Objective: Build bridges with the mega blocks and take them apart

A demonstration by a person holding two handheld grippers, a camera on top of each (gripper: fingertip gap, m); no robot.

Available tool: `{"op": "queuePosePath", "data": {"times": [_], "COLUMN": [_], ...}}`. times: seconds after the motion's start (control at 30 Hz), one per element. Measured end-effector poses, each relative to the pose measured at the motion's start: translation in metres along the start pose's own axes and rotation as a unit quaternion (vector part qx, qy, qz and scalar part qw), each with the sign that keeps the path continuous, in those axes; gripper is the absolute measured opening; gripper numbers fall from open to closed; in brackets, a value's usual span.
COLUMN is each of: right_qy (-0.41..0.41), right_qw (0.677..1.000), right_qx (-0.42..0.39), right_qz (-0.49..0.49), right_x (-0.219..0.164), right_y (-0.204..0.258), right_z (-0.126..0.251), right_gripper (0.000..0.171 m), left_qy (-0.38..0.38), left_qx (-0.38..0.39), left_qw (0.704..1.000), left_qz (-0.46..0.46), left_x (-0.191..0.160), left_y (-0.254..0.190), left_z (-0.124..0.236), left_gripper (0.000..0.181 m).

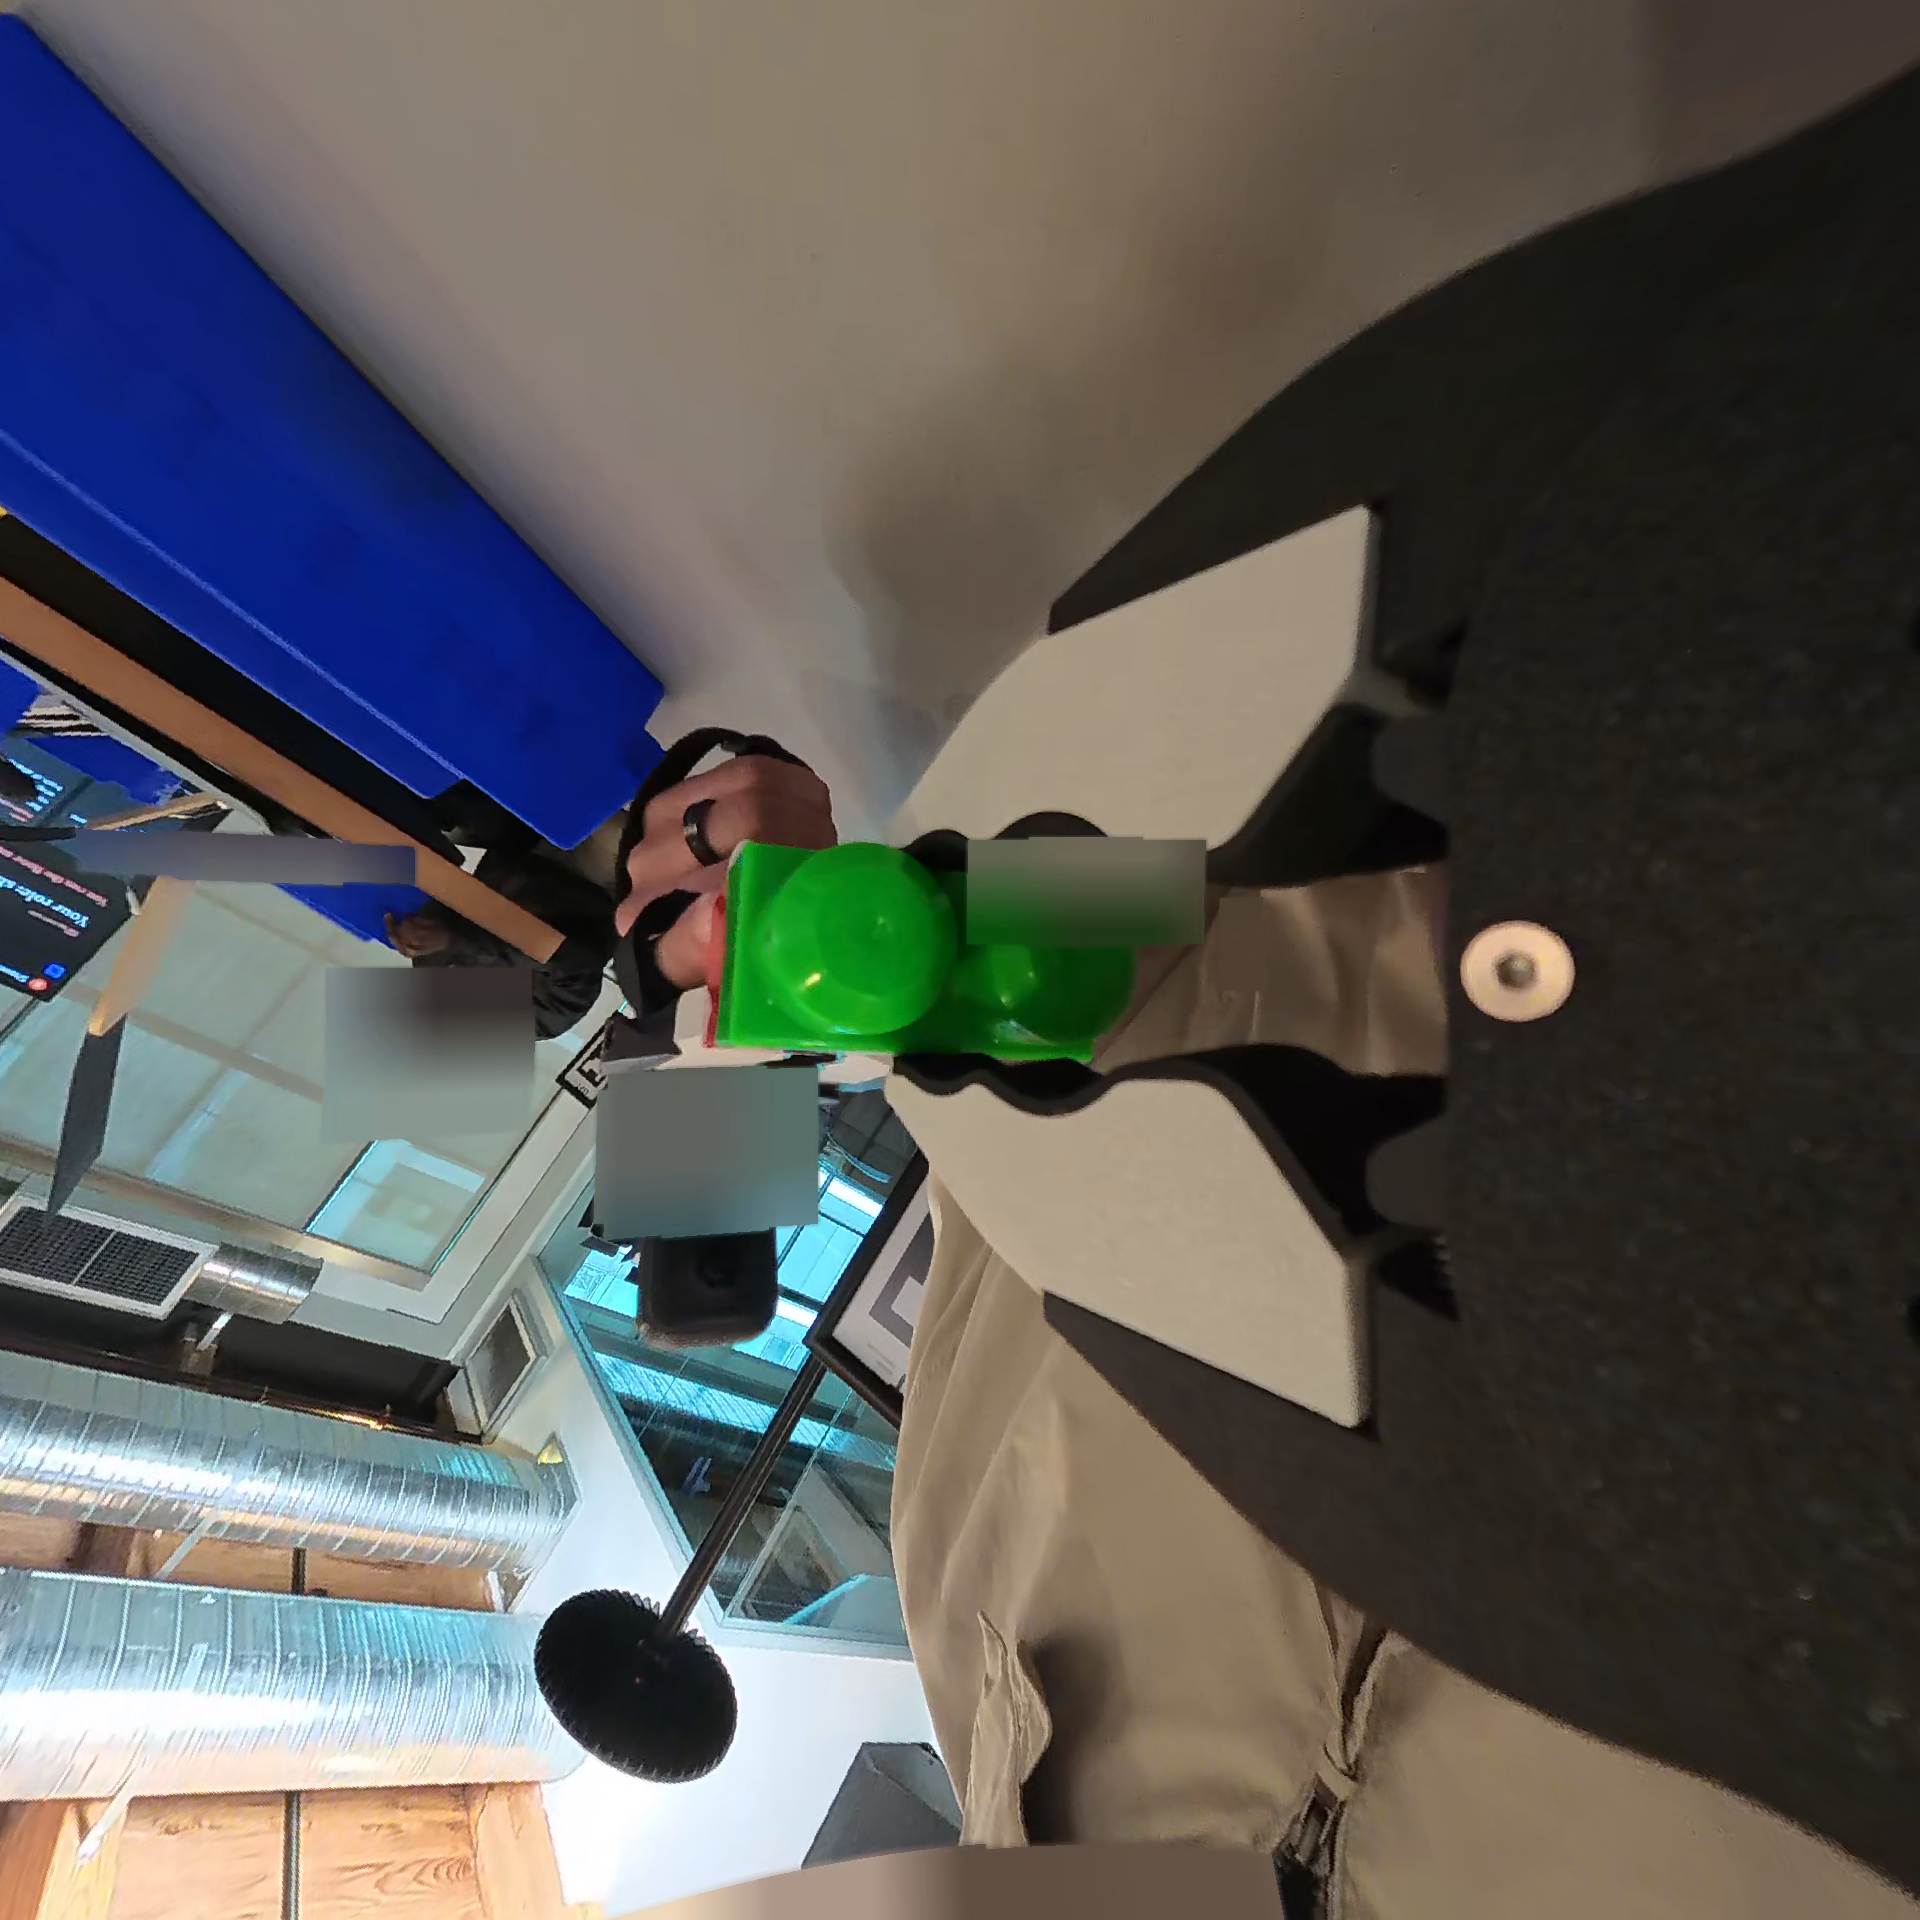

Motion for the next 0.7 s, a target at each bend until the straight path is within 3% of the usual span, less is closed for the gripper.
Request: {"op": "queuePosePath", "data": {"times": [0.53, 0.7], "right_qy": [0.001, -0.017], "right_qw": [1.000, 0.999], "right_qx": [0.016, -0.026], "right_qz": [-0.007, 0.031], "right_x": [0.003, 0.012], "right_y": [-0.003, -0.006], "right_z": [0.001, 0.001], "right_gripper": [0.034, 0.034], "left_qy": [-0.018, 0.004], "left_qx": [0.007, 0.041], "left_qw": [1.000, 0.999], "left_qz": [0.011, 0.018], "left_x": [-0.002, -0.009], "left_y": [0.003, 0.010], "left_z": [-0.006, -0.008], "left_gripper": [0.004, 0.005]}}
Point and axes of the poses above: each gripper's, where its closed fingertips meet, z back along the fingers, x out of its top, y = z × x across the jaws, the point moved 4 cm from there along z, back along the fingers, and after that the axes turned 9 degrees about -y, right-handed, at the moved point
